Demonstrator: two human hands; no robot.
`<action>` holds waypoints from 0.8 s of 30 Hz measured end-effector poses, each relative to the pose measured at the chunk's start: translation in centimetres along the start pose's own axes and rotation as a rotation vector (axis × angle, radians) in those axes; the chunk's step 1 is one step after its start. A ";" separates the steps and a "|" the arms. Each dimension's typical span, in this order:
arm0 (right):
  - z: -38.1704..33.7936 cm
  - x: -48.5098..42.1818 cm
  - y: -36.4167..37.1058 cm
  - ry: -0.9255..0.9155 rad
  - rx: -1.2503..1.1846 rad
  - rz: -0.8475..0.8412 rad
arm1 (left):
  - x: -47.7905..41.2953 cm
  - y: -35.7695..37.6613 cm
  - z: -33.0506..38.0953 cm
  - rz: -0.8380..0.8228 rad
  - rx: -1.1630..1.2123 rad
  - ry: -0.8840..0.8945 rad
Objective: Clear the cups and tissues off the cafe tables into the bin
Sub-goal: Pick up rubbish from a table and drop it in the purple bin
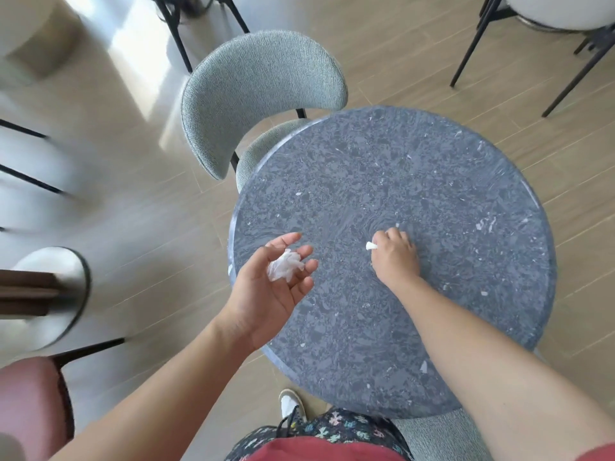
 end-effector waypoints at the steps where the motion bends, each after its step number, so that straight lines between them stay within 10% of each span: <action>1: 0.0 0.1 -0.4 0.030 -0.098 0.009 | 0.0 0.0 0.0 -0.003 0.005 0.002; 10: -0.9 6.4 -8.7 0.491 -1.411 0.281 | 1.3 2.1 0.1 -0.036 0.010 0.011; 24: -3.1 18.9 -18.5 0.388 -1.632 0.584 | 4.0 6.7 -1.8 -0.237 -0.181 -0.050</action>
Point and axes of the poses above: each hand's wrist, its own x-axis away from the middle knuckle, its own y-axis out of the palm, z = x × y, the point moved 8 cm from there along -x, towards the middle knuckle, and after that the axes turned 7 degrees about -y, right-handed, at the moved point
